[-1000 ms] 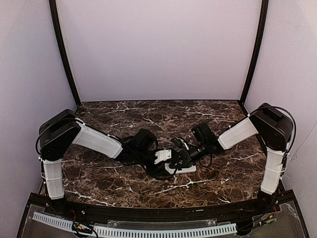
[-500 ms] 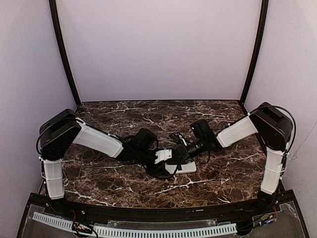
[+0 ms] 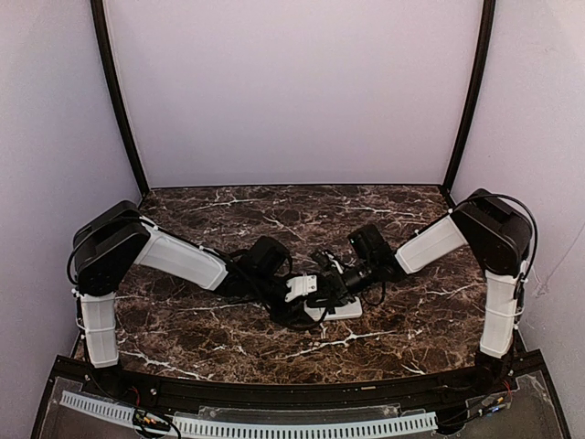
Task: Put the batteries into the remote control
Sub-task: Press the battery cover onto the remote control.
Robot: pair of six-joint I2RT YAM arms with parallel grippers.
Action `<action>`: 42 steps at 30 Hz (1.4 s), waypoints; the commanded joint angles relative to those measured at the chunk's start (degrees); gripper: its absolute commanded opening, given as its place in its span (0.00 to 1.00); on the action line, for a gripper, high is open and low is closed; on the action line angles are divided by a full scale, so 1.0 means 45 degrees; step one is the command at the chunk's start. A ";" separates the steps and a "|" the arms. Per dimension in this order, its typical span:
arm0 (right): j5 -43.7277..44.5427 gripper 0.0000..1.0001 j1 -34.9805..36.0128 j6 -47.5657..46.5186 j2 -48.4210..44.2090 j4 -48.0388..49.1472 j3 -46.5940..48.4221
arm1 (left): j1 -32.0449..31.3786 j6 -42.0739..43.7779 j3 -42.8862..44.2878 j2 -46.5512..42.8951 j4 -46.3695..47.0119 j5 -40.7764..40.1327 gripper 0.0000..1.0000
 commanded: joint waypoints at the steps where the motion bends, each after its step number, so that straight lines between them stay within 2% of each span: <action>1: 0.0738 0.15 0.0048 -0.0286 0.0282 -0.0721 -0.0545 | 0.0103 0.0225 0.0199 0.0066 -0.0499 -0.0126 0.44; 12: 0.0816 0.15 0.0059 -0.0325 -0.0186 -0.0886 -0.0838 | 0.0101 0.0011 -0.0249 -0.0512 0.0257 -0.0866 0.63; 20: 0.0831 0.15 0.0058 -0.0304 -0.0093 -0.0797 -0.0847 | 0.0007 -0.0293 -0.1549 -0.1485 0.2132 -0.1388 0.78; 32: 0.0721 0.14 0.0049 -0.0109 -0.0114 -0.0540 -0.0885 | -0.0312 -0.0079 -0.1801 -0.1299 0.2796 -0.1643 0.74; 39: 0.0626 0.14 0.0048 -0.0090 -0.0074 -0.0484 -0.0857 | -0.0353 0.0010 -0.1532 -0.1023 0.2537 -0.1441 0.62; 42: 0.0606 0.14 0.0058 -0.0068 -0.0093 -0.0466 -0.0857 | -0.0356 0.0031 -0.1467 -0.0866 0.2363 -0.1309 0.62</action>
